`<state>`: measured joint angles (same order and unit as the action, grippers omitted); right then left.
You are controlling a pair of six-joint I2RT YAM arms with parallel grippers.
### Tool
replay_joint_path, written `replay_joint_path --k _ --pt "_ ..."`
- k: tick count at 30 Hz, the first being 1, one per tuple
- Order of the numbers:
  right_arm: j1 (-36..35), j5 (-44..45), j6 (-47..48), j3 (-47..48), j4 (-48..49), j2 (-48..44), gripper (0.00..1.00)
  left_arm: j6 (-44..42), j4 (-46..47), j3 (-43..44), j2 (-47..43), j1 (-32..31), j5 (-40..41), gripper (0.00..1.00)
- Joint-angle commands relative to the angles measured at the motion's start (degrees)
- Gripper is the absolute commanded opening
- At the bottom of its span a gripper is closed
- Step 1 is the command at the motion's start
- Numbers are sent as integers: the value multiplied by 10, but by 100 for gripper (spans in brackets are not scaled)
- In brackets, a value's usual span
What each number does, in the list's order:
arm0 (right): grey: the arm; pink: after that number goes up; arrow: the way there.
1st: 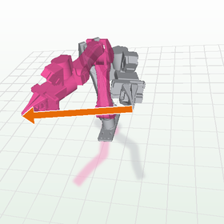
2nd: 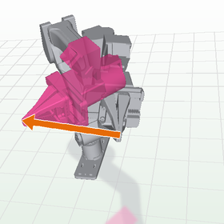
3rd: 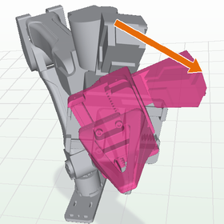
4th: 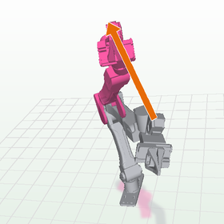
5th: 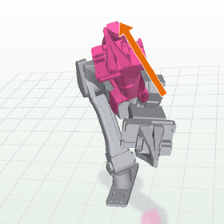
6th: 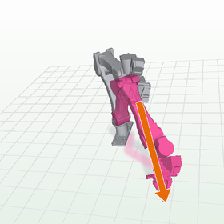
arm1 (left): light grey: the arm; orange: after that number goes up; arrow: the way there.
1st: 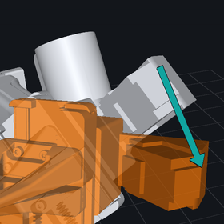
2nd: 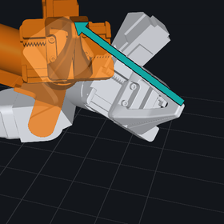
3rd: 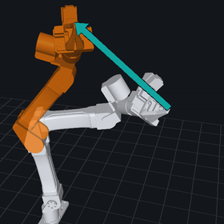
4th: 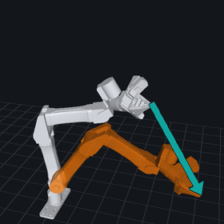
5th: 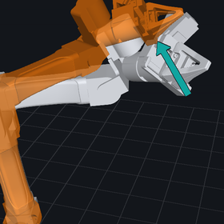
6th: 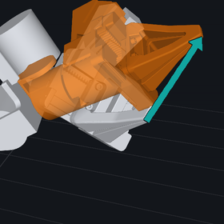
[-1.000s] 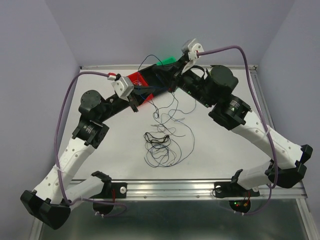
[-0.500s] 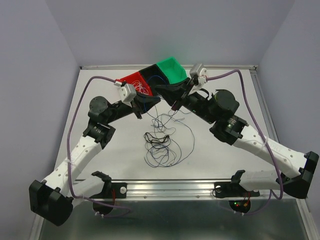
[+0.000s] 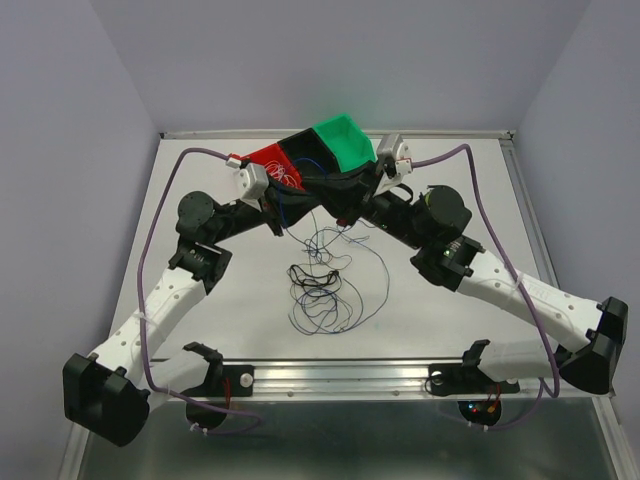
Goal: Untangle the cables
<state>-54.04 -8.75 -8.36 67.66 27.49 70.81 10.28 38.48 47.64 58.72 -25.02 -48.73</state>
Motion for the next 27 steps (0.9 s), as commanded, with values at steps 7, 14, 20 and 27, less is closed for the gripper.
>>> replay_joint_path --k 7,14,20,27 --pt "-1 -5 -10 -3 45 -4 1 22 50 -3 -19 7 -40 25" --pt "-1 -14 -24 0 47 2 1 29 54 -2 -22 11 -37 22" --pt "-1 -21 -43 5 49 8 0 22 55 -3 -26 17 -23 3" --pt "-1 42 -30 -30 49 -27 26 -1 35 -4 -42 19 42 0"
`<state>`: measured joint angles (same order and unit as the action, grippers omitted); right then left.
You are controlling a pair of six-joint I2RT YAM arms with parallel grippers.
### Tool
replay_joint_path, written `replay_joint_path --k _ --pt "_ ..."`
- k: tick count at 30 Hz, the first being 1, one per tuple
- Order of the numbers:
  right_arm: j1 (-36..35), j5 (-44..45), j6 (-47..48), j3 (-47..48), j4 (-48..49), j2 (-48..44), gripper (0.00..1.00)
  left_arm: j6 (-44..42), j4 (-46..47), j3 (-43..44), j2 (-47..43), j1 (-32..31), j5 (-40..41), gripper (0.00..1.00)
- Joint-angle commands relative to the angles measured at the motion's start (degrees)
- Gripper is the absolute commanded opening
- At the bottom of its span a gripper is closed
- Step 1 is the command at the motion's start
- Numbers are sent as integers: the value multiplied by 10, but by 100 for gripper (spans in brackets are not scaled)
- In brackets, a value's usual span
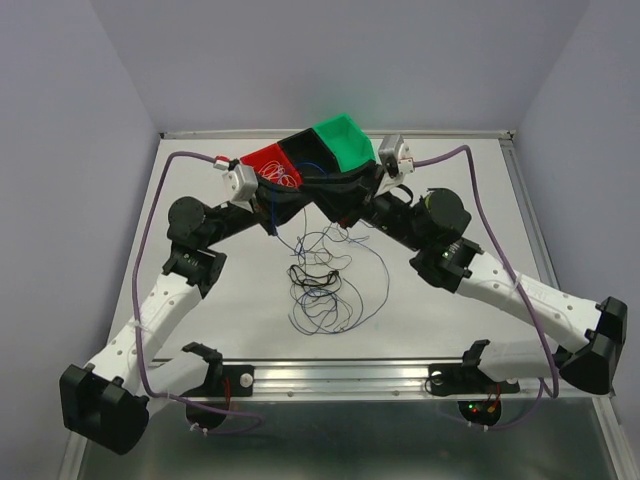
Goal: Untangle the cables
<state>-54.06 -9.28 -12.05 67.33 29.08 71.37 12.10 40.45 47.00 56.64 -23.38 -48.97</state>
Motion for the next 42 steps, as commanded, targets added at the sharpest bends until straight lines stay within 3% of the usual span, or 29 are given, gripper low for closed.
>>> replay_joint_path --k 1,2,8,12,15,24,28,33,42 --pt "-1 66 9 -34 33 -41 34 -36 -36 17 -18 3 76 0" --pt "-1 119 11 -49 33 -59 40 -64 -66 35 0 3 91 0" --pt "-1 232 39 -118 29 -132 41 -159 -220 165 103 3 149 0" --pt "-1 321 43 -165 17 -187 59 -236 -294 263 173 3 196 0" --pt "-1 372 46 -210 13 -225 62 -273 -334 342 240 3 222 0" --pt "-1 400 53 -302 18 -287 63 -308 -365 509 398 2 273 0" --pt "-1 388 44 -337 18 -309 63 -309 -423 658 506 3 295 0" --pt "-1 383 32 -364 19 -328 64 -308 -392 728 565 11 304 0" --pt "-1 361 28 -379 19 -337 64 -272 -228 724 635 52 264 0"
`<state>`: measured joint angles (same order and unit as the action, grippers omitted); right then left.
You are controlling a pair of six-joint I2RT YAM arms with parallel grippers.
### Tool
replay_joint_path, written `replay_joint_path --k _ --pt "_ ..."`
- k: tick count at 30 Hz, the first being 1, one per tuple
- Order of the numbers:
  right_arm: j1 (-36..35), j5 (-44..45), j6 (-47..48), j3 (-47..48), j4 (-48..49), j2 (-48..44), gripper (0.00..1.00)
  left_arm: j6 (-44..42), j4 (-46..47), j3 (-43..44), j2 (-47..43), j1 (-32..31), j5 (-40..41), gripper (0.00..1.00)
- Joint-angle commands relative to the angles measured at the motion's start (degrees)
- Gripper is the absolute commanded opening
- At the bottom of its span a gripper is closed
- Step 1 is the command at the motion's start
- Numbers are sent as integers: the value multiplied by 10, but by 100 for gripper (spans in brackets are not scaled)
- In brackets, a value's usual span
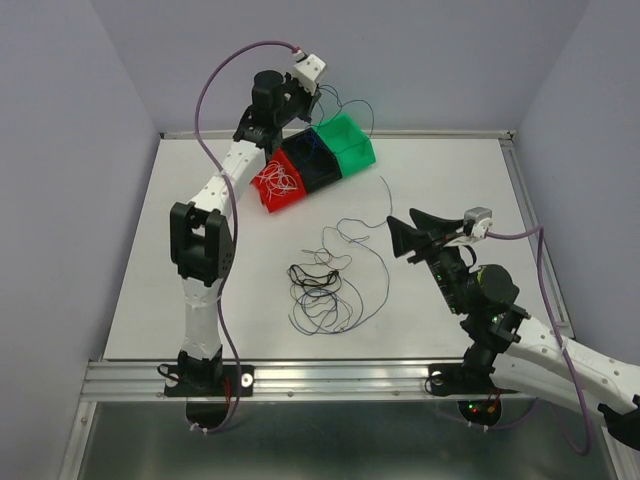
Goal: Untangle the cables
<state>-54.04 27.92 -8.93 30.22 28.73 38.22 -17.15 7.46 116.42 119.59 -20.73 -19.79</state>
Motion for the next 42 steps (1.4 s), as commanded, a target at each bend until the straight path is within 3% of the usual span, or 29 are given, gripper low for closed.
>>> replay_joint_path --k 1,4,8,21,24,35,42 --pt "-1 -14 -5 -7 22 -3 64 25 108 29 9 38 -42 0" --pt "-1 -23 -7 -8 21 4 64 56 155 15 24 63 -116 0" --pt "-1 -28 -8 -4 21 15 64 63 175 12 69 92 -140 0" --pt "-1 -26 -5 -4 21 23 64 -60 103 -15 97 110 -184 0" --pt "-1 -25 -4 -4 21 22 64 -123 38 -8 94 110 -194 0" --pt "-1 -30 -8 -4 21 27 64 -242 -115 48 157 54 9 0" --pt "0 -23 -9 -7 21 23 64 -256 -208 143 220 24 47 0"
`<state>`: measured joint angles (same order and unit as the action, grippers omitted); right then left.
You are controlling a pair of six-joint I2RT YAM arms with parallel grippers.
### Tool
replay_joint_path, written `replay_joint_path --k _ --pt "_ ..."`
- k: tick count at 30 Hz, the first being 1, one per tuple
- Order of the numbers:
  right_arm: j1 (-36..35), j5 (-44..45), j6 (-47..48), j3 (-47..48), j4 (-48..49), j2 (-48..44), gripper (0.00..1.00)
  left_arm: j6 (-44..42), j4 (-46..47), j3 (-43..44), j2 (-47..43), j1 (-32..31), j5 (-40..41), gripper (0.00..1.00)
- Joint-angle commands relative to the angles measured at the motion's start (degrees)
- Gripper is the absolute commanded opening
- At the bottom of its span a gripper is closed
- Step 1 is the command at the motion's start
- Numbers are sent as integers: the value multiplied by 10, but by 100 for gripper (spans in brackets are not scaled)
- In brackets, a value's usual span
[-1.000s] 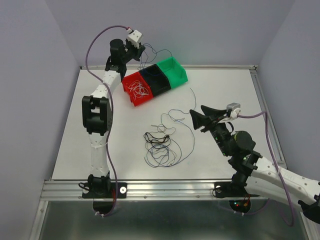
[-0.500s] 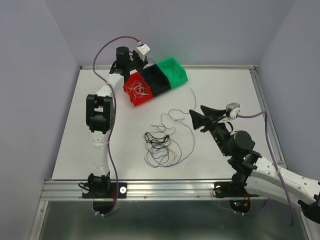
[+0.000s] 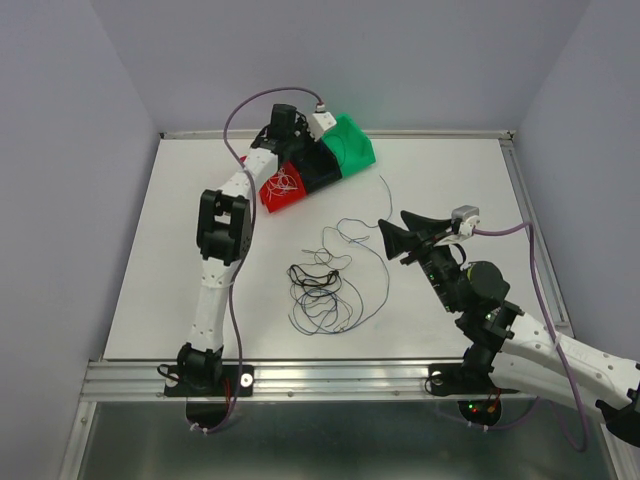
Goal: Untangle the cables
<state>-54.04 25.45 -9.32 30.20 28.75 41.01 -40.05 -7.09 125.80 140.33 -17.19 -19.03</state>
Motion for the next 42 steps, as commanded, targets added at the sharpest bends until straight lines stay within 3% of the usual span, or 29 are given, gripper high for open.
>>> replay_joint_path --k 1,7,19,22,26,32,36,42 --pt "0 4 -5 -7 21 -5 64 -32 -67 51 16 -15 48 0" --pt "-1 -3 -7 -8 22 -9 64 -39 -104 50 36 -24 66 0" --pt "-1 3 -10 -10 20 -12 64 -10 -174 -29 -8 -20 -7 0" --pt "-1 4 -10 -11 21 -15 64 -19 -174 -87 -47 -14 -32 0" --pt "-1 1 -11 -9 20 -13 64 -27 -112 -238 -130 -12 -46 0" --pt "-1 2 -12 -9 20 -9 64 -27 -86 -347 -233 -11 -58 0" --pt "-1 -1 -15 -8 20 -7 64 -6 -50 -369 -262 -7 -30 0" --pt "-1 3 -13 -8 20 -6 64 44 -49 -281 -244 19 -2 0"
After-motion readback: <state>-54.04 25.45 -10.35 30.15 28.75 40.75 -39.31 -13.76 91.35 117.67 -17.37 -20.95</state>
